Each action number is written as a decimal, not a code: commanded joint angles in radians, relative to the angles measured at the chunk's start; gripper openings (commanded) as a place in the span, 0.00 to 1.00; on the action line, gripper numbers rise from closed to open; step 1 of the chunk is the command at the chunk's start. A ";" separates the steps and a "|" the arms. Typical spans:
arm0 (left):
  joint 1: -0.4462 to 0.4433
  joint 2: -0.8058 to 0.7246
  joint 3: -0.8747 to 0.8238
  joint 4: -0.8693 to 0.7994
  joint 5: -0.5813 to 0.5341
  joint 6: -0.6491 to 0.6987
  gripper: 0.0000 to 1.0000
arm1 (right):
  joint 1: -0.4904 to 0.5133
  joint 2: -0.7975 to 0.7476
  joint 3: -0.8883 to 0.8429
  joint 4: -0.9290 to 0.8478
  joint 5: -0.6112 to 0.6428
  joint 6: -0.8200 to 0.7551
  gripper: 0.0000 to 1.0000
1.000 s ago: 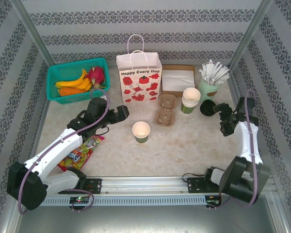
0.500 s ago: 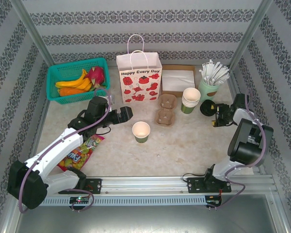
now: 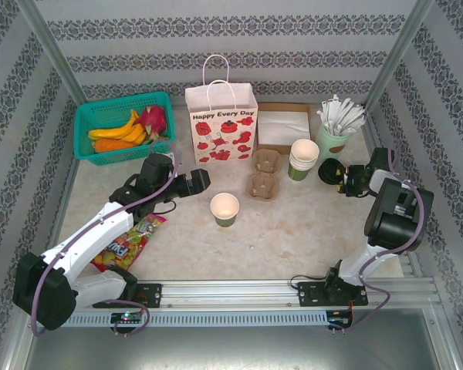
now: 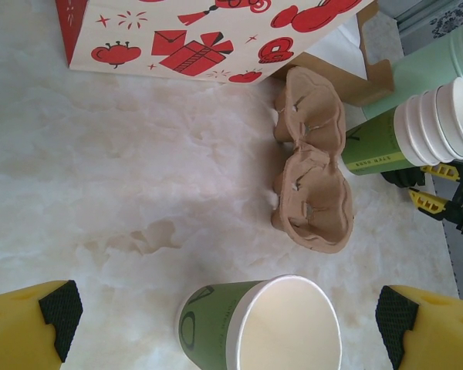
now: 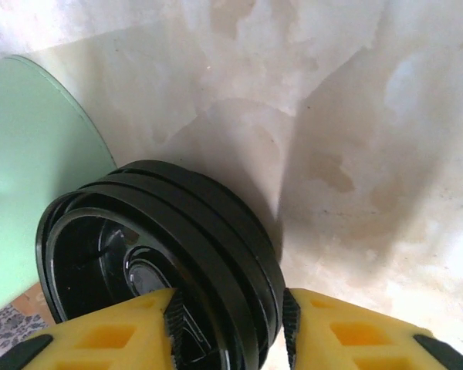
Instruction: Pack the takeout coffee
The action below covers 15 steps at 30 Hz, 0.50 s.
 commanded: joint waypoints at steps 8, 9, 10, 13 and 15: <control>0.011 0.021 0.017 -0.012 -0.023 0.007 1.00 | 0.009 -0.024 0.013 0.010 -0.006 -0.034 0.28; 0.010 0.024 0.019 -0.012 -0.020 0.007 1.00 | 0.009 -0.026 0.012 0.008 -0.008 -0.036 0.27; 0.011 0.026 0.021 -0.014 -0.018 0.008 1.00 | 0.009 -0.029 0.008 0.009 -0.007 -0.036 0.27; 0.011 0.029 0.021 -0.014 -0.015 0.005 1.00 | 0.009 -0.043 0.001 0.009 0.005 -0.040 0.28; 0.010 0.029 0.020 -0.015 -0.016 0.004 1.00 | 0.010 -0.049 0.001 0.001 0.008 -0.048 0.30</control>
